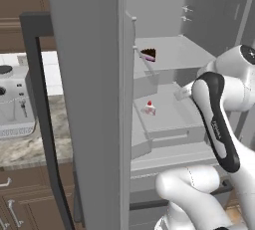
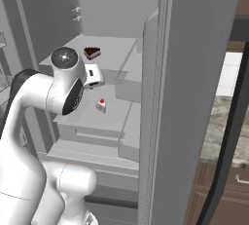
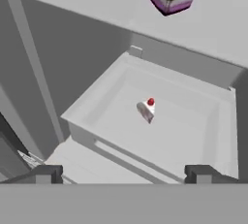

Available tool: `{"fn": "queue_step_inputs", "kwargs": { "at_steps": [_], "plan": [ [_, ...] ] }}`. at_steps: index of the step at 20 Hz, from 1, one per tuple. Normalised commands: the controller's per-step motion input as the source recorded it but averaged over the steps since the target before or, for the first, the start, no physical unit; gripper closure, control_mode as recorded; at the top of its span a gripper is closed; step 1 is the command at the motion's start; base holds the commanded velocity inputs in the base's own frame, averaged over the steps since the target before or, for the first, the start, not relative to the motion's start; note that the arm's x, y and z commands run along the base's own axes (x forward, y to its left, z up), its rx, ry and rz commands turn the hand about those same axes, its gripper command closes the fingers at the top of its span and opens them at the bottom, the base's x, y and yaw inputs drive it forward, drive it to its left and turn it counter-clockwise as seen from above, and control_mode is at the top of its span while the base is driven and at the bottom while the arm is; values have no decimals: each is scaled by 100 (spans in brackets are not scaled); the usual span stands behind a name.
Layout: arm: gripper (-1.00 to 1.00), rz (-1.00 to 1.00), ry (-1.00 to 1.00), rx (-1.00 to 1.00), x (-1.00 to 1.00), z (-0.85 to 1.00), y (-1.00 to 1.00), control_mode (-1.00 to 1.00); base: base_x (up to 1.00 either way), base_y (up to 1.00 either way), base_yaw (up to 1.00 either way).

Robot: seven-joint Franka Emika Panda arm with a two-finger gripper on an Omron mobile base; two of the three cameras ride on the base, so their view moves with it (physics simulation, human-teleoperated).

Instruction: Take the cakes from the fridge and place them on the empty tray on the dining counter.

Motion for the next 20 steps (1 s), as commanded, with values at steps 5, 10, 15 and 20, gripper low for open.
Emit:
{"fn": "queue_step_inputs", "kwargs": {
  "at_steps": [5,10,15,20],
  "plan": [
    [-100,-3,0,0,8,-57,0,-100,0,0,0],
    [-100,-7,0,0,22,-45,7,-100,0,0,0],
    [-100,-3,-1,1,28,-27,1,-100,0,0,0],
    [-100,-4,0,4,40,-24,0,-100,0,0,0]
  ]
}}
